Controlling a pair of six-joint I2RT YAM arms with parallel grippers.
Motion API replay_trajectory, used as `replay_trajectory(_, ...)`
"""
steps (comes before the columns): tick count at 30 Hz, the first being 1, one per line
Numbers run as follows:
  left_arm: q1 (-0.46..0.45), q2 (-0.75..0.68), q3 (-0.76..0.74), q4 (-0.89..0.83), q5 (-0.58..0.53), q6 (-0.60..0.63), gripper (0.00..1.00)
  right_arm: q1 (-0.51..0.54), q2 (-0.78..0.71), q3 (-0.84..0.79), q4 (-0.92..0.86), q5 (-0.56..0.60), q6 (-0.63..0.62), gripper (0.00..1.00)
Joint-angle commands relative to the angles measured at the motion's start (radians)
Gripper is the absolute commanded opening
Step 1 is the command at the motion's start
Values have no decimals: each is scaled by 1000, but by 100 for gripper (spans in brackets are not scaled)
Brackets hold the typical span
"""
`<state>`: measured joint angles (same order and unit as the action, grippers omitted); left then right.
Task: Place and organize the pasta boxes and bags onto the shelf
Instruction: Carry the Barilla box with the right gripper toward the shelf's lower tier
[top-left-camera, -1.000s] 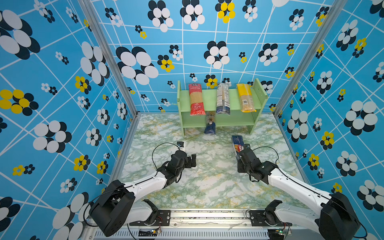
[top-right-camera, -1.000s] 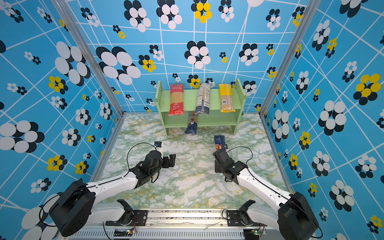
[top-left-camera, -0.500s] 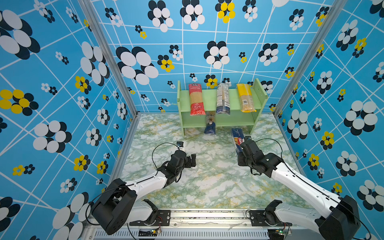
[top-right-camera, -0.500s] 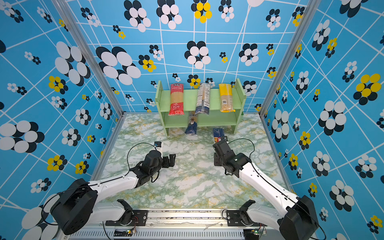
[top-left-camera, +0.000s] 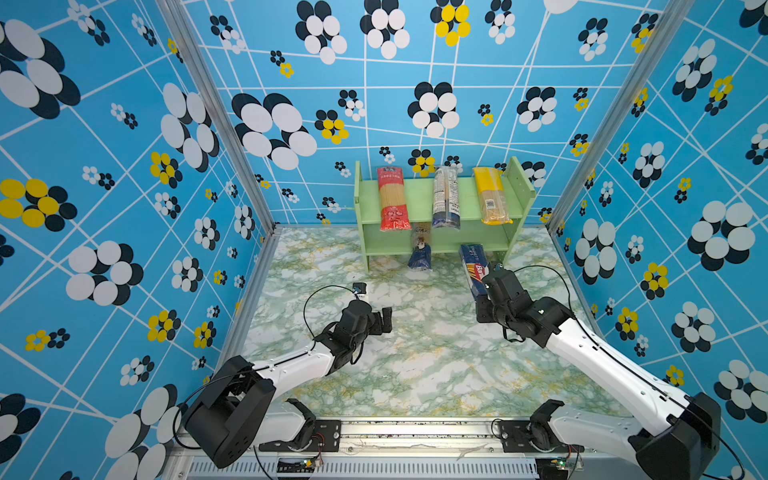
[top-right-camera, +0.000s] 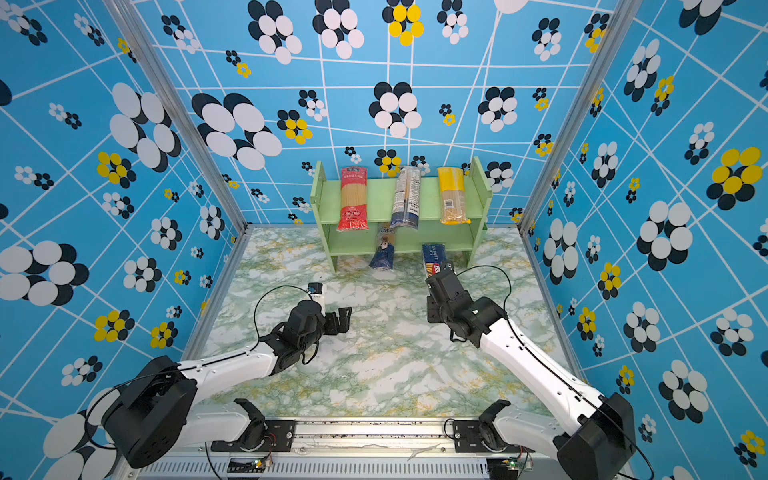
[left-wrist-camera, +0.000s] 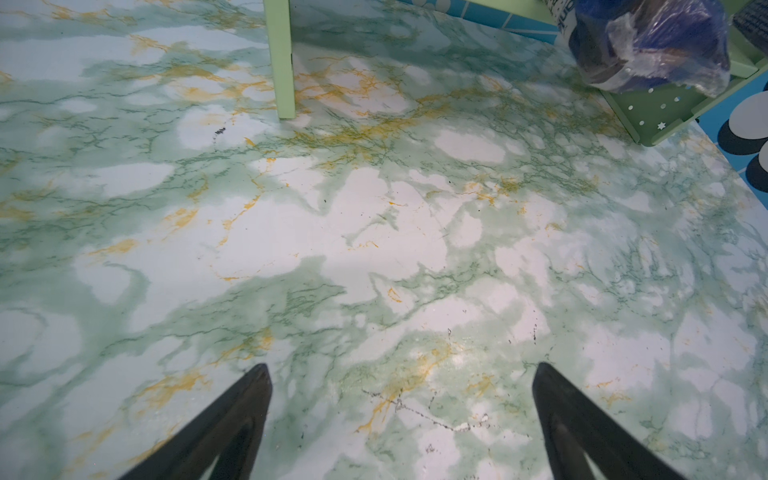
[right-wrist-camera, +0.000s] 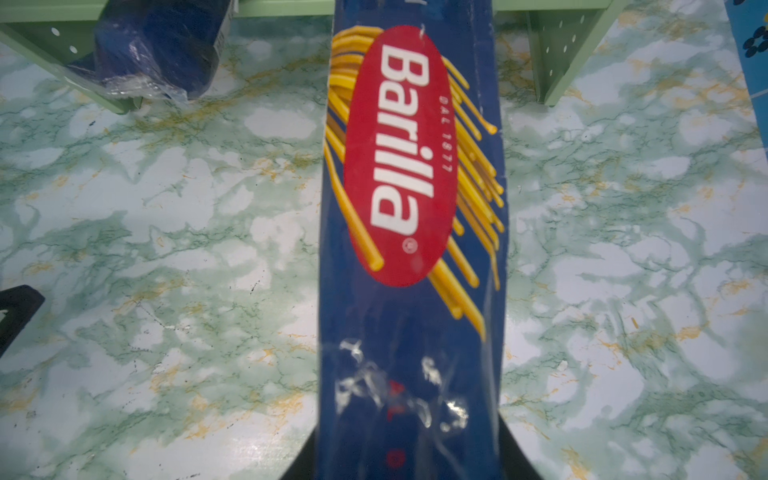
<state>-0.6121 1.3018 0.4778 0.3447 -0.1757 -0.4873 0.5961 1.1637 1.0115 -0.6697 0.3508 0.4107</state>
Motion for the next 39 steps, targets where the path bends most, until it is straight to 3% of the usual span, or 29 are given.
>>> replay_trajectory(1, 12, 9, -20, 14, 12, -6, 99, -14, 0, 70, 144, 68, -64, 0)
replay_trajectory(17, 14, 1, -25, 9, 11, -13, 99, -111, 107, 121, 329, 6, -108, 0)
replay_trajectory(39, 17, 21, -26, 27, 23, -11, 99, -148, 256, 137, 542, 2, -128, 0)
